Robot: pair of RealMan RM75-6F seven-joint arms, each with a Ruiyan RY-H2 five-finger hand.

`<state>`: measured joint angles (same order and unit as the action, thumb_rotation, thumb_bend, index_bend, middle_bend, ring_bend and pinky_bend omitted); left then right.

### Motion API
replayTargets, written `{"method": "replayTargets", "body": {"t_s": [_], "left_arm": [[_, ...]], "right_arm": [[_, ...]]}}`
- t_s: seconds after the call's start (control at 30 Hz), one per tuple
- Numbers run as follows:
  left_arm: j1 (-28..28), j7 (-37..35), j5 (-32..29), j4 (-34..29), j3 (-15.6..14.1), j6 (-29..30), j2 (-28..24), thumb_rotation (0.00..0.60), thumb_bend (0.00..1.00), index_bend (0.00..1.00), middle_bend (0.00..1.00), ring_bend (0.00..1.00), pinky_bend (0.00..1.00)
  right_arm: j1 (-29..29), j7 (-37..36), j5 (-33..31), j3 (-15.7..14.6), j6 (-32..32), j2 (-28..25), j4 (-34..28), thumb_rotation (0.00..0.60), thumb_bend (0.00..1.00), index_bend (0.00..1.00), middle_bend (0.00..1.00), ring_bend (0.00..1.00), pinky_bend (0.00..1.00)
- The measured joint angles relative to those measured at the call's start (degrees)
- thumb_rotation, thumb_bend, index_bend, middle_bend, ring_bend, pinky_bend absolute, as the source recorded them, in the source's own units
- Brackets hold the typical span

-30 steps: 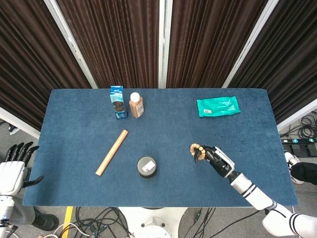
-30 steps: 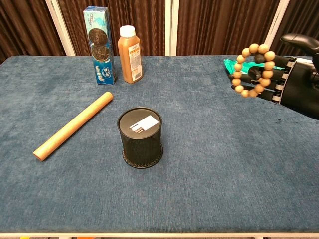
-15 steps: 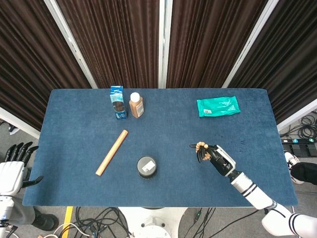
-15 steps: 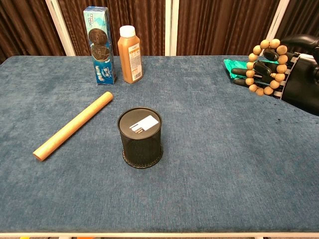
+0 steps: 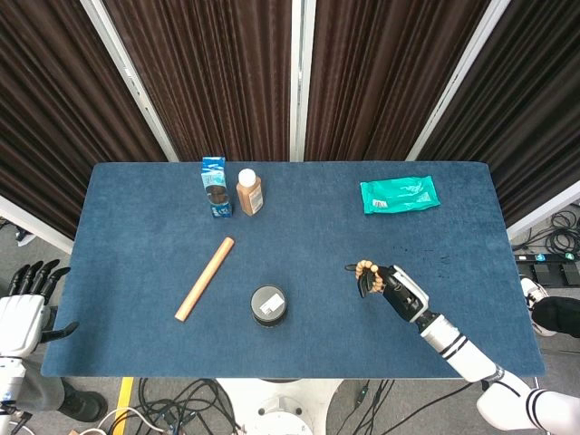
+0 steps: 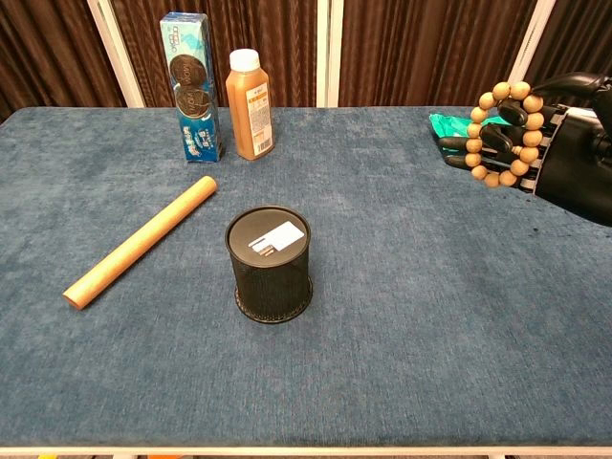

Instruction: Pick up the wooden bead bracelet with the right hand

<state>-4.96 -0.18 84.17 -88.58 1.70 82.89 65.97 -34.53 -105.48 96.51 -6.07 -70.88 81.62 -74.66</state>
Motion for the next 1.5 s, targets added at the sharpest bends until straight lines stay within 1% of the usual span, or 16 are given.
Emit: {"method": "replayTargets", "body": {"t_s": [0.1, 0.2, 0.27, 0.33, 0.4, 0.43, 0.77, 0.93, 1.13, 1.2, 1.27, 1.37, 1.5], "left_arm": [[0.0, -0.1, 0.0, 0.2, 0.0, 0.2, 0.2, 0.600, 0.00, 0.17, 0.08, 0.01, 0.02], [0.1, -0.1, 0.0, 0.3, 0.0, 0.1, 0.3, 0.600, 0.00, 0.17, 0.08, 0.01, 0.02], [0.1, -0.2, 0.1, 0.3, 0.0, 0.2, 0.3, 0.600, 0.00, 0.17, 0.08, 0.01, 0.02], [0.1, -0.2, 0.1, 0.3, 0.0, 0.2, 0.3, 0.600, 0.00, 0.17, 0.08, 0.01, 0.02], [0.1, -0.3, 0.1, 0.3, 0.0, 0.3, 0.3, 0.600, 0.00, 0.17, 0.08, 0.01, 0.02], [0.1, -0.2, 0.1, 0.3, 0.0, 0.2, 0.3, 0.600, 0.00, 0.17, 0.08, 0.01, 0.02], [0.0, -0.2, 0.1, 0.3, -0.1, 0.0, 0.3, 0.600, 0.00, 0.17, 0.08, 0.01, 0.02], [0.0, -0.1, 0.0, 0.3, -0.1, -0.1, 0.4, 0.600, 0.00, 0.17, 0.08, 0.01, 0.02], [0.1, -0.2, -0.1, 0.3, -0.2, -0.2, 0.4, 0.600, 0.00, 0.17, 0.08, 0.01, 0.02], [0.1, -0.1, -0.1, 0.3, -0.2, -0.2, 0.4, 0.600, 0.00, 0.17, 0.08, 0.01, 0.02], [0.1, -0.1, -0.1, 0.2, -0.2, -0.2, 0.4, 0.600, 0.00, 0.17, 0.08, 0.01, 0.02], [0.1, 0.0, -0.1, 0.2, -0.2, -0.2, 0.4, 0.600, 0.00, 0.17, 0.08, 0.01, 0.02], [0.1, 0.0, -0.1, 0.1, -0.2, -0.2, 0.3, 0.600, 0.00, 0.17, 0.08, 0.01, 0.02]], "right_arm": [[-0.1, 0.0, 0.1, 0.0, 0.0, -0.1, 0.0, 0.208, 0.68, 0.64, 0.62, 0.16, 0.00], [-0.1, 0.3, 0.0, 0.0, 0.1, -0.1, 0.0, 0.226, 0.73, 0.64, 0.62, 0.16, 0.00], [0.0, 0.3, 0.0, 0.1, 0.0, -0.1, -0.1, 0.273, 0.84, 0.63, 0.62, 0.16, 0.00], [0.0, 0.6, 0.1, 0.1, -0.2, -0.2, 0.0, 0.300, 0.93, 0.62, 0.62, 0.16, 0.00], [0.0, 0.7, 0.4, 0.0, -0.4, -0.2, 0.0, 0.326, 0.99, 0.59, 0.61, 0.16, 0.00], [0.0, 0.8, 0.5, 0.0, -0.5, -0.2, 0.1, 0.339, 1.00, 0.58, 0.61, 0.16, 0.00], [0.2, 0.8, 1.9, -0.3, -2.5, 0.0, 1.0, 0.392, 1.00, 0.53, 0.57, 0.15, 0.00], [0.2, 0.3, 2.8, -0.6, -3.6, 0.4, 2.0, 0.455, 1.00, 0.51, 0.53, 0.13, 0.00], [-0.1, -0.1, 3.5, -1.1, -4.3, 0.8, 3.0, 0.493, 1.00, 0.47, 0.48, 0.11, 0.00], [-0.2, -0.2, 3.6, -1.2, -4.4, 0.9, 3.2, 0.515, 1.00, 0.46, 0.46, 0.11, 0.00], [-0.3, -0.3, 3.8, -1.4, -4.5, 0.9, 3.4, 0.552, 1.00, 0.43, 0.44, 0.09, 0.00], [-0.5, -0.5, 4.2, -1.7, -4.6, 0.8, 3.7, 0.585, 1.00, 0.37, 0.41, 0.07, 0.00], [-0.8, -0.5, 4.1, -1.9, -4.4, 0.6, 3.9, 0.589, 1.00, 0.31, 0.38, 0.05, 0.00]]}}
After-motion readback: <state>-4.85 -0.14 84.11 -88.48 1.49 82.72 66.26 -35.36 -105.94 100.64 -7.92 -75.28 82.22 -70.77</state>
